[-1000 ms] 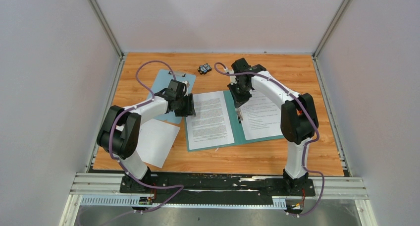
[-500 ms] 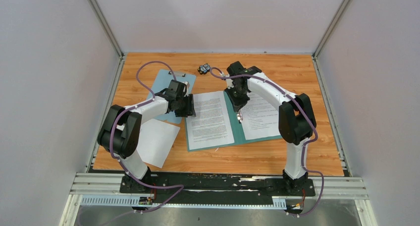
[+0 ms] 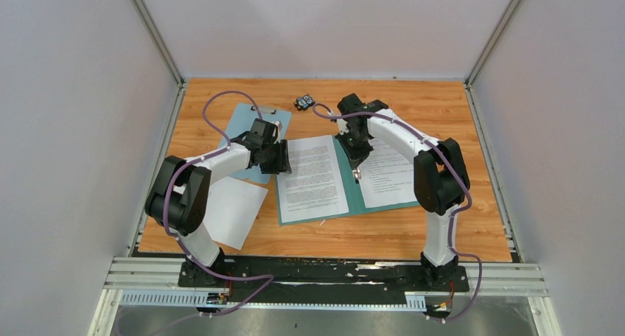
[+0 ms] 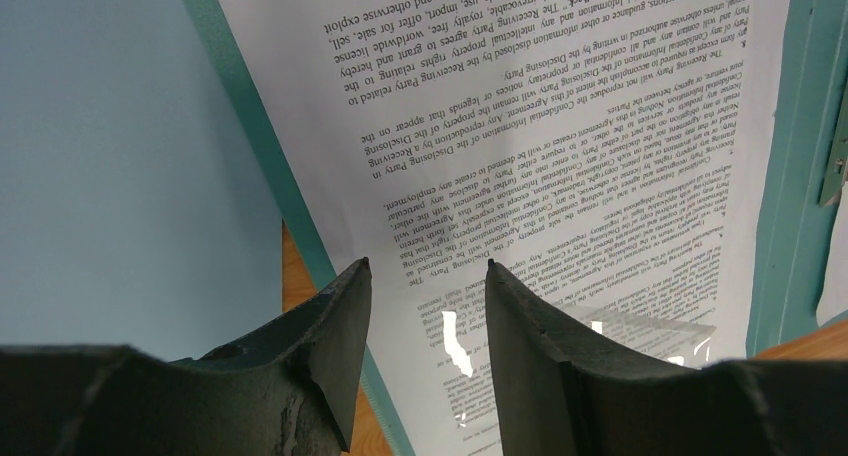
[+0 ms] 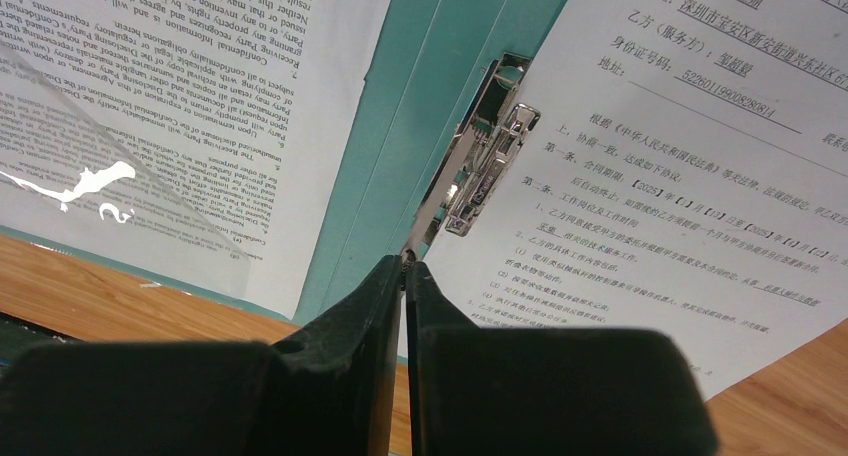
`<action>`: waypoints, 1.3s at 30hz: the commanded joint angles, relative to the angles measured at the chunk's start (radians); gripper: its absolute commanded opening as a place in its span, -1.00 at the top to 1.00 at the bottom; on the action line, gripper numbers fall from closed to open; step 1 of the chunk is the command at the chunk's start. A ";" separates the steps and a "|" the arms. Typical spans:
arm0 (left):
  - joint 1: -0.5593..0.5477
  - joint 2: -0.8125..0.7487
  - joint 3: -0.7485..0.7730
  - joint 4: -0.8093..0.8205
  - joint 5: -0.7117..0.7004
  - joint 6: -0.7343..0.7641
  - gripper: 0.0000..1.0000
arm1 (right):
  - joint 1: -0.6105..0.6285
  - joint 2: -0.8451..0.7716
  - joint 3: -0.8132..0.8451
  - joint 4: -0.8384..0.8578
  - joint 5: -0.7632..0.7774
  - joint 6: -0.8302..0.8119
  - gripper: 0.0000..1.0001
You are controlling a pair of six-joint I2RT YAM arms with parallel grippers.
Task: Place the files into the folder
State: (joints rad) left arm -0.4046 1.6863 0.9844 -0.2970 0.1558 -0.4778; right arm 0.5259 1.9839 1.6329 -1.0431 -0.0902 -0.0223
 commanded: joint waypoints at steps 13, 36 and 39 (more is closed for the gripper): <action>-0.005 -0.004 -0.007 0.040 0.009 -0.012 -0.06 | 0.014 0.025 0.062 -0.018 0.009 0.001 0.78; -0.005 -0.005 -0.012 0.041 0.007 -0.010 -0.06 | 0.032 0.044 0.068 -0.058 0.031 -0.015 0.79; -0.005 -0.005 -0.012 0.041 0.005 -0.011 -0.06 | 0.033 0.043 0.056 -0.063 0.035 -0.017 0.80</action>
State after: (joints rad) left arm -0.4046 1.6863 0.9749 -0.2909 0.1566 -0.4850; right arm 0.5495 2.0186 1.6859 -1.0874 -0.0769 -0.0284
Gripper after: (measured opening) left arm 0.533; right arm 0.103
